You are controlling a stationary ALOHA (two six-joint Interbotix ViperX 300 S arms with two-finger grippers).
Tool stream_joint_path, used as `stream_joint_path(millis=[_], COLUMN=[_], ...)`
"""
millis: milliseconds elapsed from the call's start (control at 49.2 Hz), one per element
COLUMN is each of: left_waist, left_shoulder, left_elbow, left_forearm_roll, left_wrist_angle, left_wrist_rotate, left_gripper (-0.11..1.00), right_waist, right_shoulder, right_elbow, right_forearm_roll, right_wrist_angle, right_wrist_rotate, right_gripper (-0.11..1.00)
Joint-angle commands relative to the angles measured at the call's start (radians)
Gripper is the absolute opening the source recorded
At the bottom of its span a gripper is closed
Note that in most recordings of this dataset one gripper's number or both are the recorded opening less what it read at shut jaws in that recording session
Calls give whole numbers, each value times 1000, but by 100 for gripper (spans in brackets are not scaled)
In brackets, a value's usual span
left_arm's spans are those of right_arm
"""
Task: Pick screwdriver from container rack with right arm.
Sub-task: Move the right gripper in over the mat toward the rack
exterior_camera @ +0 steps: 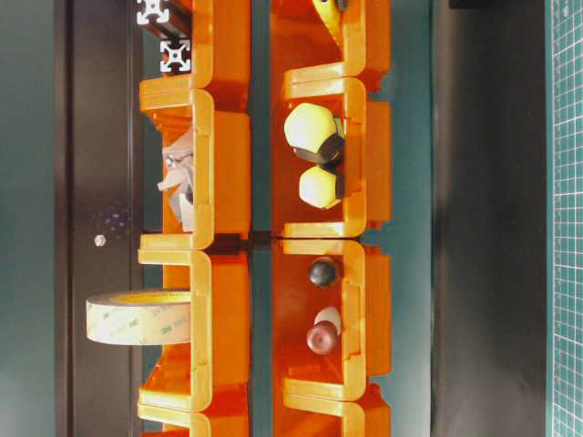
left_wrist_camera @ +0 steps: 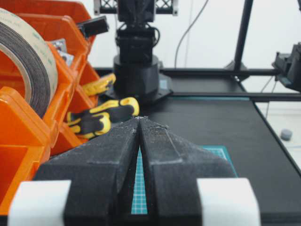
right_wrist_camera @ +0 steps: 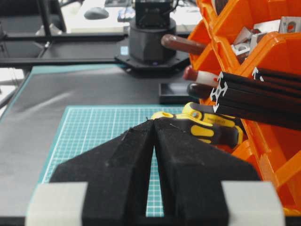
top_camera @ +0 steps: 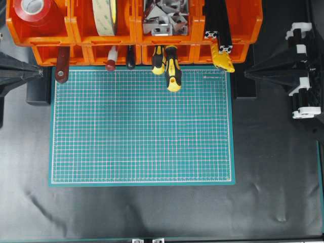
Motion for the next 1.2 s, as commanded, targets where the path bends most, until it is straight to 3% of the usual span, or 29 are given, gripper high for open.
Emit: stream_joint_path(millis=[0,61,142,345,508,691,955,1179], left_waist=[9,6,2,-20,-28,-28,-29,-38], left_shoulder=[-2,-14,-32,-57,-54,-41,-40,-34], left_elbow=[-32,-63,-95,-141,-144,-144,-146,-144], left_forearm_roll=[29,31,31,31,31,31,31,31], left_wrist_angle=[31,84,130,196,206,206,213,249], left_wrist_rotate=[-18,-32,-35,-35,-37,-38,-40,-40], left_gripper=[6,2,0,0,0,0,0,0], right_waist=[-5,-2,6,55,140,206,270,310], right_shoulder=[9,5,-2,14,78,189,354,506], right_elbow=[-11,-17,-49,-147,-287,-456,-661,-758], right_forearm_roll=[8,9,11,6,-5,-49,-189,-321], right_wrist_angle=[-8,6,46,204,307,497,704,844], right_wrist_rotate=[8,20,60,104,103,104,106,109], right_gripper=[2,7,0,0,0,0,0,0])
